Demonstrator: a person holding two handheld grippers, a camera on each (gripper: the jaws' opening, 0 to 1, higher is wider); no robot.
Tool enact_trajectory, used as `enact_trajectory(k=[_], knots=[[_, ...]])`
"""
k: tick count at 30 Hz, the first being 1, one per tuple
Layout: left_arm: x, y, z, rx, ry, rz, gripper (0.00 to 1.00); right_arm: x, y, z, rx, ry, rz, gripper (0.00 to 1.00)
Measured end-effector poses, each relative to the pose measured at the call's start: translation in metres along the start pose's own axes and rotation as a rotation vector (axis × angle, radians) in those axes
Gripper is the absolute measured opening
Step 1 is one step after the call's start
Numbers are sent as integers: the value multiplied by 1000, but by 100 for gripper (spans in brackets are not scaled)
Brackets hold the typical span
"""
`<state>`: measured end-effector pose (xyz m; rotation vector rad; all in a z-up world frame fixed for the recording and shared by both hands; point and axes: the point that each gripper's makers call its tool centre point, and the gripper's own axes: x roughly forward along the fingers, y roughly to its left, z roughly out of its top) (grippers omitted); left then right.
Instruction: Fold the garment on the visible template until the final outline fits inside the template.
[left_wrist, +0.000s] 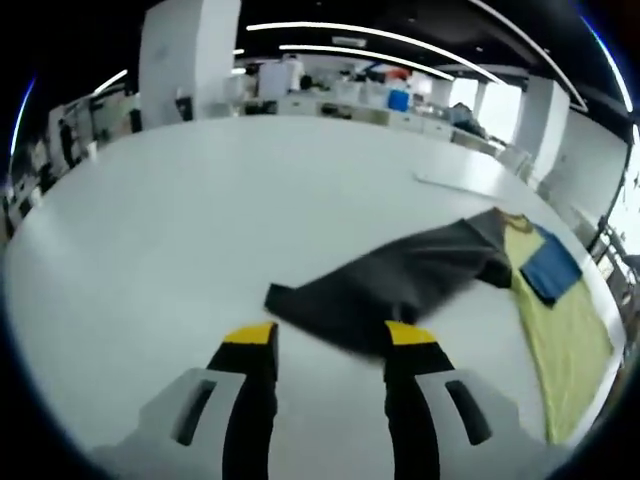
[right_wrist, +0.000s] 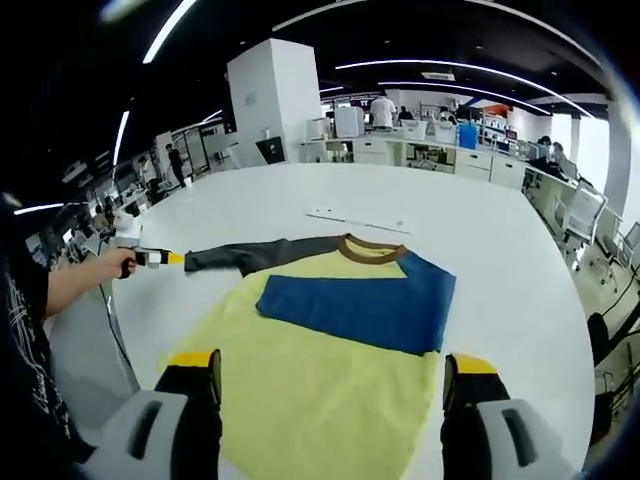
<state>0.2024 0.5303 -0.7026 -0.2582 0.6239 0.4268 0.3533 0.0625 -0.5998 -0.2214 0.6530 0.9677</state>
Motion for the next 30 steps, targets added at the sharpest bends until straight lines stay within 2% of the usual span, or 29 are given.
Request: enact_trajectory(k=[5, 11, 13, 17, 19, 21, 23, 26, 30], knots=[[8, 6, -10, -23, 26, 28, 32, -2, 0, -2, -15, 12, -2, 92], [11, 1, -14, -26, 29, 25, 29, -5, -1, -3, -32, 21, -6, 92], [12, 0, -12, -38, 13, 24, 24, -6, -3, -4, -30, 22, -11, 92], [16, 0, -11, -56, 20, 29, 14, -7, -4, -6, -19, 22, -18, 92], [17, -2, -11, -40, 33, 28, 10, -7, -5, -8, -21, 26, -20, 92], [18, -3, -11, 23, 55, 30, 7, -8, -5, -10, -22, 31, -26, 92], [18, -12, -11, 47, 66, -25, 0, -7, -5, -12, -19, 33, -30, 92], [21, -4, -7, 133, 75, 8, 0, -7, -5, -13, -9, 34, -30, 92], [26, 6, -1, 169, 90, 29, 0, -8, -6, -15, -7, 36, -35, 92]])
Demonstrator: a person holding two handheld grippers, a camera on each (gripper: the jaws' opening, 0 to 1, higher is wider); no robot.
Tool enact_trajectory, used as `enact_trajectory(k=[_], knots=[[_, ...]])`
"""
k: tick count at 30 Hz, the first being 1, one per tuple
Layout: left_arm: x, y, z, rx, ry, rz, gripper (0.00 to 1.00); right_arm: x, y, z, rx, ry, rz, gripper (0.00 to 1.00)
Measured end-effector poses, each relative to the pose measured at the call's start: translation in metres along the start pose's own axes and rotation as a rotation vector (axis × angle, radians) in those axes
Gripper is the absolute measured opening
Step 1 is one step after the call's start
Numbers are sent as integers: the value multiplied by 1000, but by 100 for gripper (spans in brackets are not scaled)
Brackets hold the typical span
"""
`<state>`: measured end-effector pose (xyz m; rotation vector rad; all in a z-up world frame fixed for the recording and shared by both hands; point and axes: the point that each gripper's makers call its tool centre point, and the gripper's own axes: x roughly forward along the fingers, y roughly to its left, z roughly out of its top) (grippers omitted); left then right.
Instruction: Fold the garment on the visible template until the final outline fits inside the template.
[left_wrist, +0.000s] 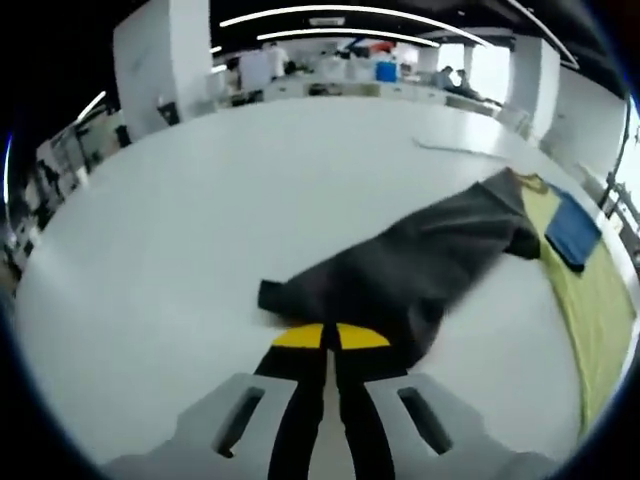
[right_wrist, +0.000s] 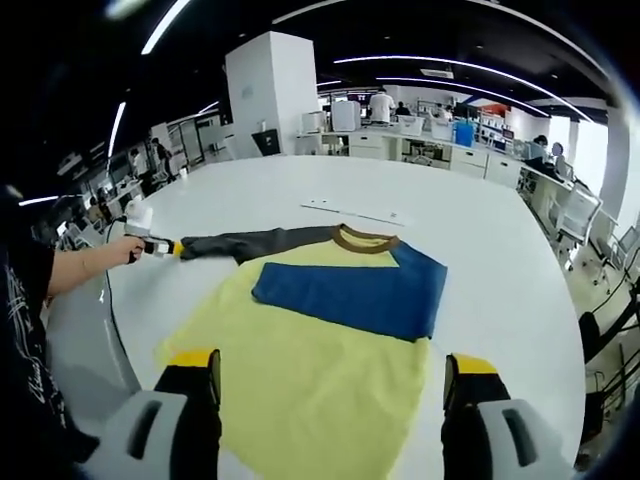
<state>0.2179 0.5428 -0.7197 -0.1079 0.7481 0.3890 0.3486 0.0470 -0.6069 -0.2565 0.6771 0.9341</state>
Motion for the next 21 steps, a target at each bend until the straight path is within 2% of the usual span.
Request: enact_trajectory(k=[7, 10, 16, 21], knots=[[8, 13, 7, 66, 4, -6, 0, -1, -4, -5, 19, 4, -12, 92], [12, 15, 10, 109, 7, -33, 0, -1, -3, -7, 19, 10, -11, 92], [16, 15, 13, 144, 18, -70, 0, 0, 0, -6, 15, 11, -7, 92], [17, 16, 14, 145, 23, -66, 2, 0, 1, -4, 11, 10, -7, 92]])
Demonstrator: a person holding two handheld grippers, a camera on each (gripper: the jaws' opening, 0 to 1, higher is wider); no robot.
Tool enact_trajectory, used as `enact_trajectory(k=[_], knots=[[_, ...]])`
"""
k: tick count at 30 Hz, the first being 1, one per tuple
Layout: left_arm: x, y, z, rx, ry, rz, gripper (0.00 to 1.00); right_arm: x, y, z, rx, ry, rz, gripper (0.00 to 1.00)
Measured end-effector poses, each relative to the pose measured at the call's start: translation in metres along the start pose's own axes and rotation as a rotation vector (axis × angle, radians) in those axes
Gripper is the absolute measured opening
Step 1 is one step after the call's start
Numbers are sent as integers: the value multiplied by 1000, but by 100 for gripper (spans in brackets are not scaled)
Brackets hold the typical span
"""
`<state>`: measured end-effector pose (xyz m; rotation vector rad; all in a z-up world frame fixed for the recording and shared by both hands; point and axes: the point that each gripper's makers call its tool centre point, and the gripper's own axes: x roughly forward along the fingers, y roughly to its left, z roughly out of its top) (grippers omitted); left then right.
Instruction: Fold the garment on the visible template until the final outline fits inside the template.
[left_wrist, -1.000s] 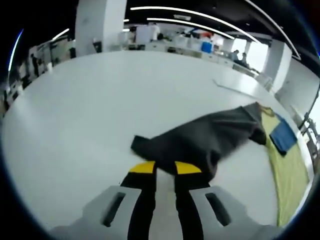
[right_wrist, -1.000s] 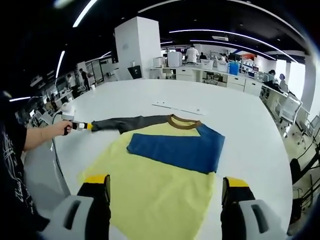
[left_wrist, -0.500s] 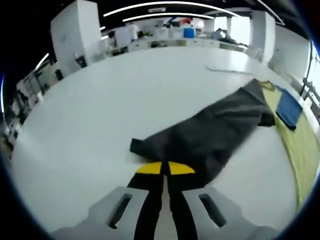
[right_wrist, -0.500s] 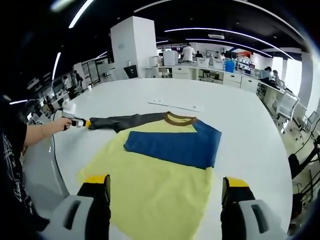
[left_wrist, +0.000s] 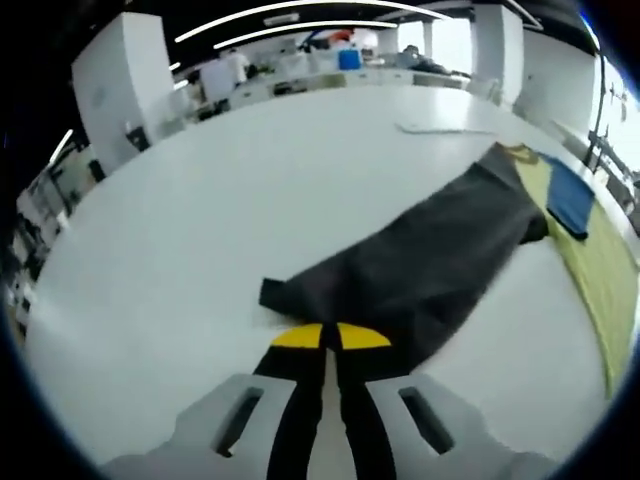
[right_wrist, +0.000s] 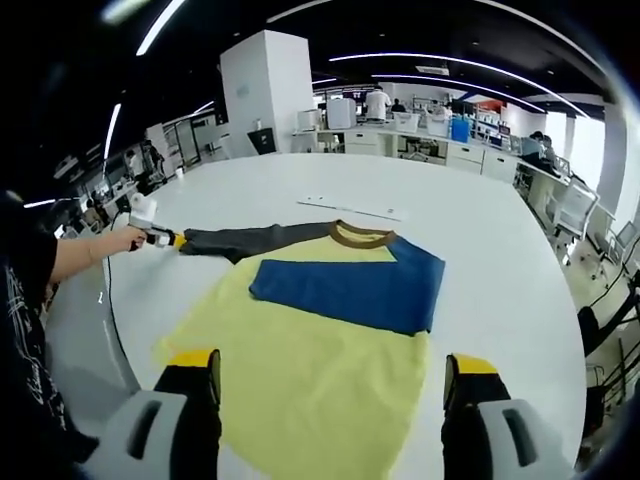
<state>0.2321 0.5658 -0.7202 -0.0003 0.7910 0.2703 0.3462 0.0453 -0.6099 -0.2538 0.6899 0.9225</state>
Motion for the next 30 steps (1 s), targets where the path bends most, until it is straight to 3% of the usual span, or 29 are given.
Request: enact_trajectory(k=[2, 4, 6, 8, 9, 17, 22, 30], knots=[[-1, 2, -1, -17, 9, 17, 5, 0, 1, 1, 0, -2, 2, 92], [-6, 1, -6, -79, 53, 31, 10, -1, 1, 1, -1, -3, 1, 92], [-9, -2, -3, -26, 46, 35, 16, -1, 1, 1, 0, -3, 0, 93], [-12, -9, -4, -24, 58, 23, 17, -2, 0, 0, 1, -1, -2, 93], [-12, -15, -5, -52, 62, -2, 17, -3, 0, -1, 0, -2, -4, 93], [-12, -22, -13, -193, 88, -20, 22, -7, 1, -3, -15, 2, -5, 95], [-12, -26, -14, -184, 85, -22, 21, -8, 2, -7, -13, 5, -10, 95], [-11, -31, -13, -224, 125, 2, 9, -12, 0, -13, -3, 15, -24, 95]])
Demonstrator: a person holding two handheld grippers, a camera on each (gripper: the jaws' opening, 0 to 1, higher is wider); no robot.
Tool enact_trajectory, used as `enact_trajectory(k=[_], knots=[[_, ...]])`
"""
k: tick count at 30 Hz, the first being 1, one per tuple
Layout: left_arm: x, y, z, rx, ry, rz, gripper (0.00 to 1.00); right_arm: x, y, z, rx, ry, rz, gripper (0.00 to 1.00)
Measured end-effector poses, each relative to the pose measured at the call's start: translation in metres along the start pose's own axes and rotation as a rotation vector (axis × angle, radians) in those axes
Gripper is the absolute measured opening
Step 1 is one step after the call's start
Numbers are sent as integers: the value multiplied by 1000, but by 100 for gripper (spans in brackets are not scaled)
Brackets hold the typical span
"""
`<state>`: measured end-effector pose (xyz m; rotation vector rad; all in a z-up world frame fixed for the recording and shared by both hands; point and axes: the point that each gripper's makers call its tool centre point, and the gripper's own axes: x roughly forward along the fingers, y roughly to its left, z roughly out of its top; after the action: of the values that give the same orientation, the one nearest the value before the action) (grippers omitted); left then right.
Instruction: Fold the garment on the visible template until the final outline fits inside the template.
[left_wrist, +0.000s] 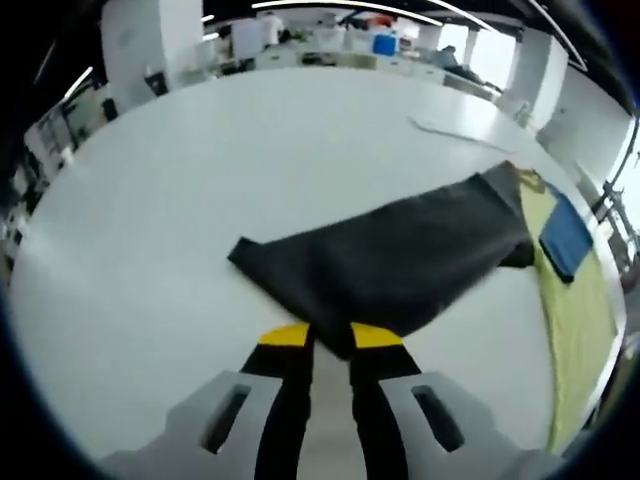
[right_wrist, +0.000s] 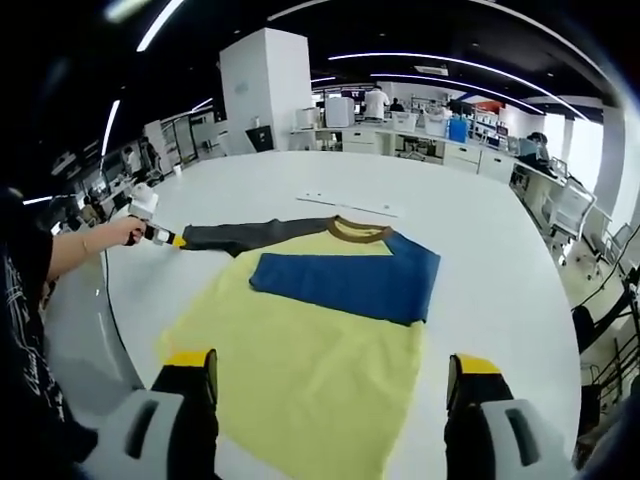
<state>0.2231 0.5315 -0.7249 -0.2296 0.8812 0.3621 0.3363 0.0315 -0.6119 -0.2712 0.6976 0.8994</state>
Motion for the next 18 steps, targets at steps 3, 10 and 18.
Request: enact_trajectory(k=[3, 10, 18], knots=[[2, -2, 2, -6, 11, -3, 4, -1, -1, -2, -1, 3, 1, 96], [0, 0, 10, 3, -11, 11, 1, -2, 0, -5, -11, 10, 2, 97], [3, 3, 10, 21, -3, 22, 1, -5, -3, -6, -15, 9, -3, 98]])
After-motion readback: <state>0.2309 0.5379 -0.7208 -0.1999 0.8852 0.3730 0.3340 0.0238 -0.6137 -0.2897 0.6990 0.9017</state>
